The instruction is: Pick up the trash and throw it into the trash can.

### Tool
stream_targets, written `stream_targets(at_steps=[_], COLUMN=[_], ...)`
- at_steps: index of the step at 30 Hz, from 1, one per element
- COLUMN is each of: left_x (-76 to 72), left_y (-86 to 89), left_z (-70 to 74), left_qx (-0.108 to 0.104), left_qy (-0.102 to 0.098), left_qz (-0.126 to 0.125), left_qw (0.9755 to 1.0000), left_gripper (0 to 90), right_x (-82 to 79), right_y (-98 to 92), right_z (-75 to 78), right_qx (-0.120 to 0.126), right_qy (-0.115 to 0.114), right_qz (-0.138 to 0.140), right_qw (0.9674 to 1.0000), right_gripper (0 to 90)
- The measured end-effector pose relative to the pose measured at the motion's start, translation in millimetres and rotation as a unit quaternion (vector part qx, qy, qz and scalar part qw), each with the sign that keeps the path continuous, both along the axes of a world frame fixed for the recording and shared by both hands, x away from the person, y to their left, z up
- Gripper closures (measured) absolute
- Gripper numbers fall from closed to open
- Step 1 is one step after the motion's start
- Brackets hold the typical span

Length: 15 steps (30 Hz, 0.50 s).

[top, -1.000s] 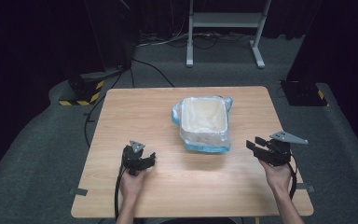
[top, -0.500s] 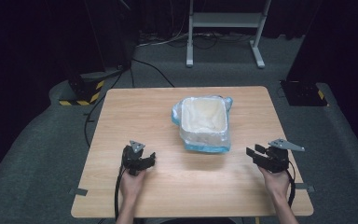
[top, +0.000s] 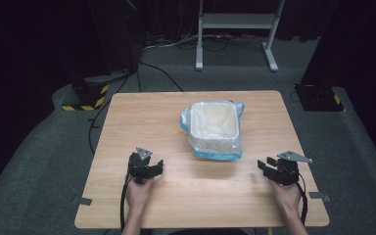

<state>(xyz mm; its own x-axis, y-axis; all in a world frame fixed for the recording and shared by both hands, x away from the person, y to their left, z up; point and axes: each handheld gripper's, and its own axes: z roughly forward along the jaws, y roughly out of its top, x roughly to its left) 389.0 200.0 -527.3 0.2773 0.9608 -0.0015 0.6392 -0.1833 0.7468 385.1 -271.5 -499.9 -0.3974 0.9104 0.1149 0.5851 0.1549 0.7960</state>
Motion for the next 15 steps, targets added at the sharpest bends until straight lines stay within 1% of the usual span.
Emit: stream_targets(at_steps=[1, 6, 12, 15], left_x=[0.0, 0.0, 0.0, 0.0], left_y=[0.0, 0.0, 0.0, 0.0], left_z=[0.0, 0.0, 0.0, 0.0], left_qx=[0.000, 0.000, 0.000, 0.000], left_qy=[0.000, 0.000, 0.000, 0.000], left_qz=[0.000, 0.000, 0.000, 0.000], left_qw=[1.0000, 1.0000, 1.0000, 1.0000], left_gripper=[29.8, 29.7, 29.7, 29.7], right_x=[0.6, 2.5, 7.2, 9.1], right_y=[0.4, 1.6, 3.2, 3.8], right_z=[-1.9, -7.0, -16.3, -19.2], right_qx=[-0.003, -0.016, -0.033, -0.041], right_qy=[0.003, 0.005, 0.015, 0.015], right_qz=[0.000, -0.001, -0.007, -0.009], right_qw=[1.0000, 0.9999, 0.9993, 0.9990], right_gripper=[53.0, 52.9, 52.7, 52.7])
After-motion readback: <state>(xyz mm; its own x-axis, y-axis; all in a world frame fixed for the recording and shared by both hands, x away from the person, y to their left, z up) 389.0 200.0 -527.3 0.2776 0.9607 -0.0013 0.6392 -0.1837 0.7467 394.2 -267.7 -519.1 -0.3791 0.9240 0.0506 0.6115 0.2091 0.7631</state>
